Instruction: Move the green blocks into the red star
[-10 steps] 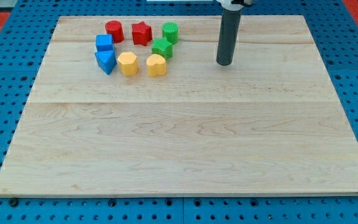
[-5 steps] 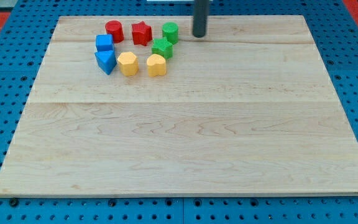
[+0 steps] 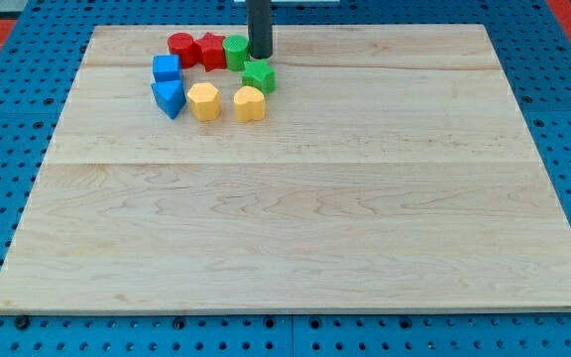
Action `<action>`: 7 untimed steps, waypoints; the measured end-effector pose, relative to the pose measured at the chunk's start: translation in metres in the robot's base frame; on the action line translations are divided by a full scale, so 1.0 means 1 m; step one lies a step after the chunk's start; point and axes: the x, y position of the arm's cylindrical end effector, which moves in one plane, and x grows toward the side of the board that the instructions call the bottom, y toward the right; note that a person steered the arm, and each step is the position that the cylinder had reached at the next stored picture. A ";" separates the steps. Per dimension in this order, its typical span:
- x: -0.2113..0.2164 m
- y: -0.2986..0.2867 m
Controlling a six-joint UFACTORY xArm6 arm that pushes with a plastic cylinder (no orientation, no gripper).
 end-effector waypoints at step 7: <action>0.049 0.061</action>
